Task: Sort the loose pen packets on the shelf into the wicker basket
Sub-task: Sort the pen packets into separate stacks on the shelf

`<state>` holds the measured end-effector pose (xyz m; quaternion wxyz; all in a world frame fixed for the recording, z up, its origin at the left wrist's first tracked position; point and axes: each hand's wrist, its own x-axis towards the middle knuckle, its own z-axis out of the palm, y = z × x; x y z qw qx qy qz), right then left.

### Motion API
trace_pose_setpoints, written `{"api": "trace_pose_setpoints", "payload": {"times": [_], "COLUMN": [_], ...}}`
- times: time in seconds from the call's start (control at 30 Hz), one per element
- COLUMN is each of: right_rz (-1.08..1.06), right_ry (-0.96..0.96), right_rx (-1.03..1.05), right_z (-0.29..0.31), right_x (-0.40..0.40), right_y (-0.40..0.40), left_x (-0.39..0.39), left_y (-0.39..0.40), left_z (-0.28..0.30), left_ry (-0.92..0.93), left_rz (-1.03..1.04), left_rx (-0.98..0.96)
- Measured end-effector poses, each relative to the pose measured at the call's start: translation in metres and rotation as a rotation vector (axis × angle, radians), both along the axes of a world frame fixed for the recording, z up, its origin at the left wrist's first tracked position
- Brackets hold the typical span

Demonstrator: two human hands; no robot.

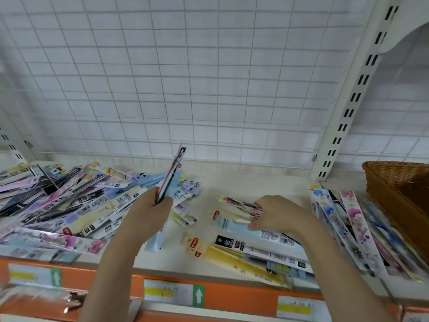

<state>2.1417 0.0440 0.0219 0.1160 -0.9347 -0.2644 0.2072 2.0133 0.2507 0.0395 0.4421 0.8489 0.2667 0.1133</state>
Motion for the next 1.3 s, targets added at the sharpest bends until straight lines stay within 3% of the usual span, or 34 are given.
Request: {"api": "trace_pose_setpoints", "payload": {"times": [0.63,0.83,1.1,1.3], "right_rz": [0.036,0.02,-0.041,0.031], "right_ry": [-0.23,-0.222,-0.071,-0.051], "right_rx": [0.012,0.03,0.238,0.155], "right_z": [0.009,0.008,0.007,0.006], "right_x": [-0.019,-0.02,-0.024,-0.027], "right_y": [-0.016,-0.015,-0.006,-0.005], "left_x": [0.014,0.011,0.003,0.0], "left_y": [-0.014,-0.01,-0.001,0.003], "left_z": [-0.016,-0.019,-0.021,-0.02], "left_ry": [-0.133,-0.158,-0.127,-0.121], "left_rz": [-0.106,-0.071,-0.066,-0.047], "left_rx": [0.015,-0.014,-0.014,-0.016]}}
